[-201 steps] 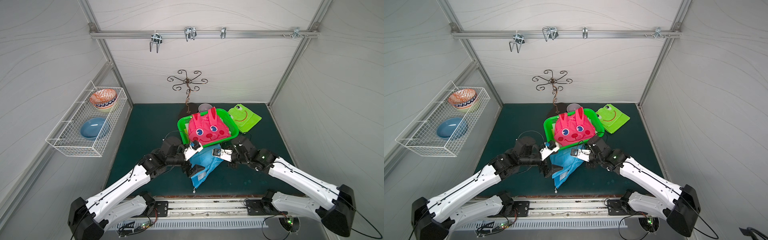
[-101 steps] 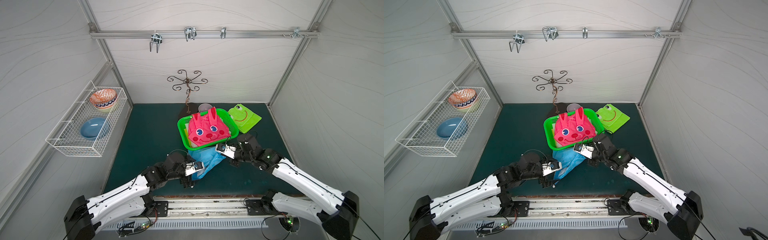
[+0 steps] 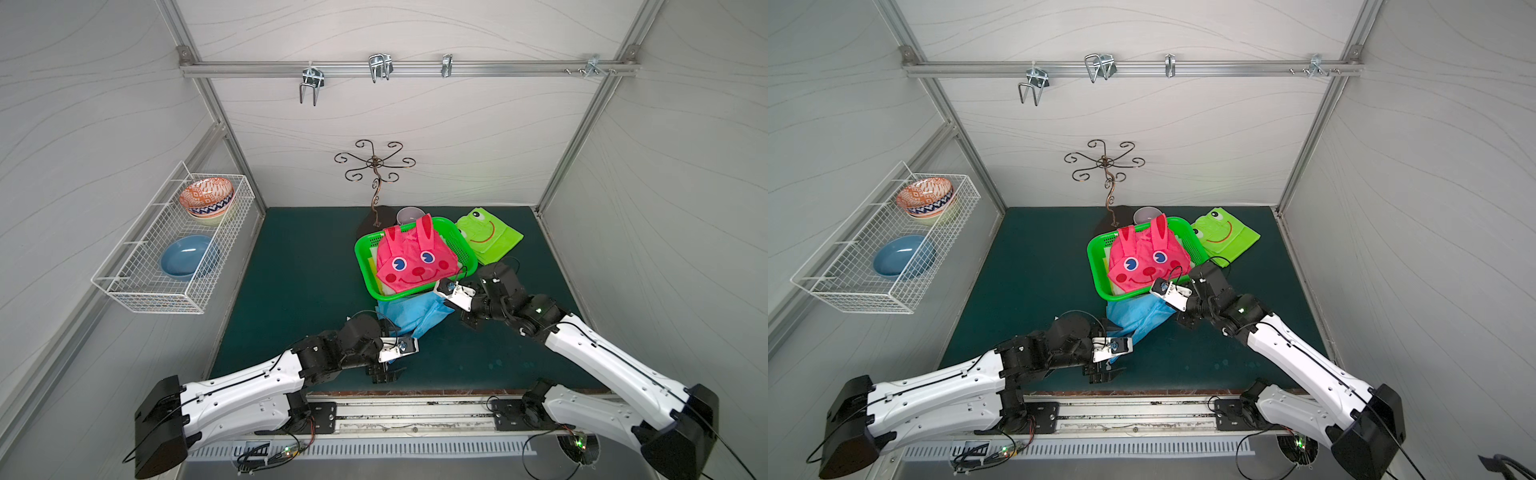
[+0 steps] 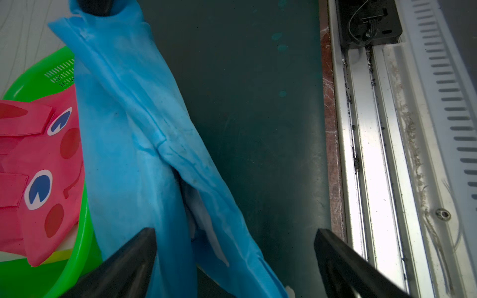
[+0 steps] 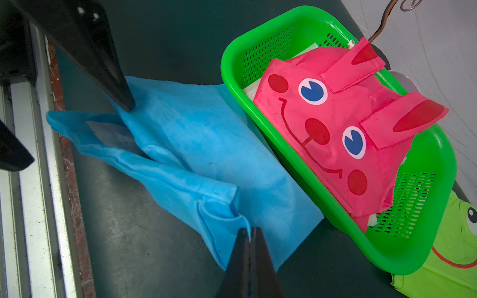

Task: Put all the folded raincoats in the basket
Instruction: Pick up the raincoat from the center of the board.

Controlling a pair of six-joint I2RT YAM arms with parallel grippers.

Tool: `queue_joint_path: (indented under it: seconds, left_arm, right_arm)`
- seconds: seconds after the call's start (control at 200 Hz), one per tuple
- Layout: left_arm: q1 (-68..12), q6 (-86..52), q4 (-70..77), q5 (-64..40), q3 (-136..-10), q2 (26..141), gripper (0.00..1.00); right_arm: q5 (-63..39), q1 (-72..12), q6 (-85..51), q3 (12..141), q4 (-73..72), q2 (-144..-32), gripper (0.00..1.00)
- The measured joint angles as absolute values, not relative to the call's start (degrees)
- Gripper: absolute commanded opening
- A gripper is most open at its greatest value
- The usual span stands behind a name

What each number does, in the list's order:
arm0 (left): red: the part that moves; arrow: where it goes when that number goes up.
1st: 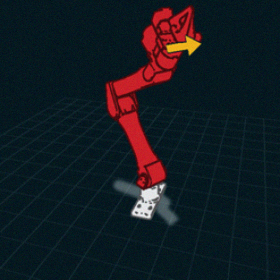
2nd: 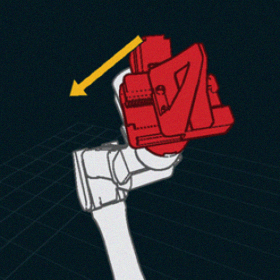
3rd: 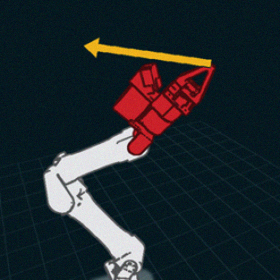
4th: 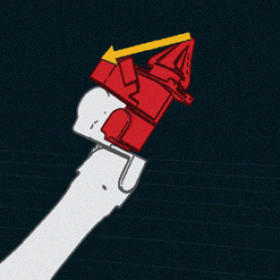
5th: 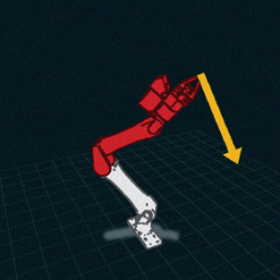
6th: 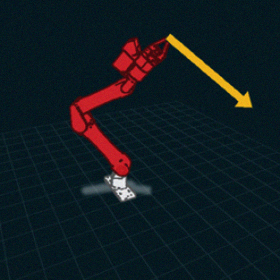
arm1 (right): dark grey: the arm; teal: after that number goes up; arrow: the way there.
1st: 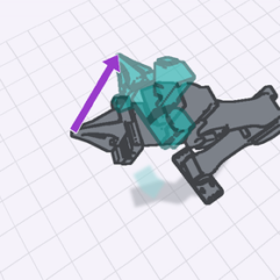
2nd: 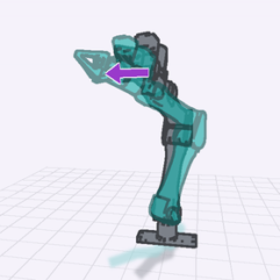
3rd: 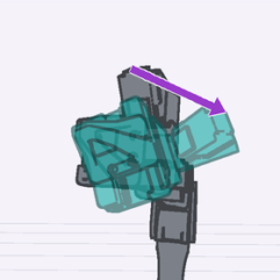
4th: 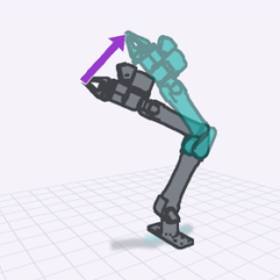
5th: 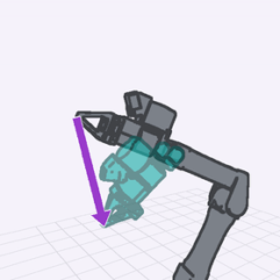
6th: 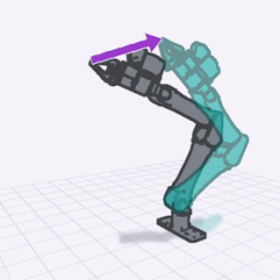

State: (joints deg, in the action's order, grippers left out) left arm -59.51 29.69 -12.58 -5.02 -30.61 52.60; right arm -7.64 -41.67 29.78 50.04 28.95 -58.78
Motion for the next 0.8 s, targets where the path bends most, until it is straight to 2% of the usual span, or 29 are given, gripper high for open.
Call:
queue_joint_path:
  seconds: [0.285, 0.595, 0.8]
  left_arm:
    - [-59.79, 30.96, -9.5, 8.32, -30.61, 54.96, 1.0]
    - [-60.45, 31.46, -8.99, 10.5, -30.61, 56.18, 0.99]
    - [-61.17, 31.79, -11.75, 10.09, -30.81, 56.18, 0.62]
  right_arm:
    - [-9.02, -41.3, 28.93, 50.3, 28.93, -58.78, 0.0]
    - [-9.5, -40.71, 28.53, 50.3, 28.93, -58.7, 0.0]
    - [-9.72, -40.4, 28.38, 50.3, 28.88, -58.65, 0.0]
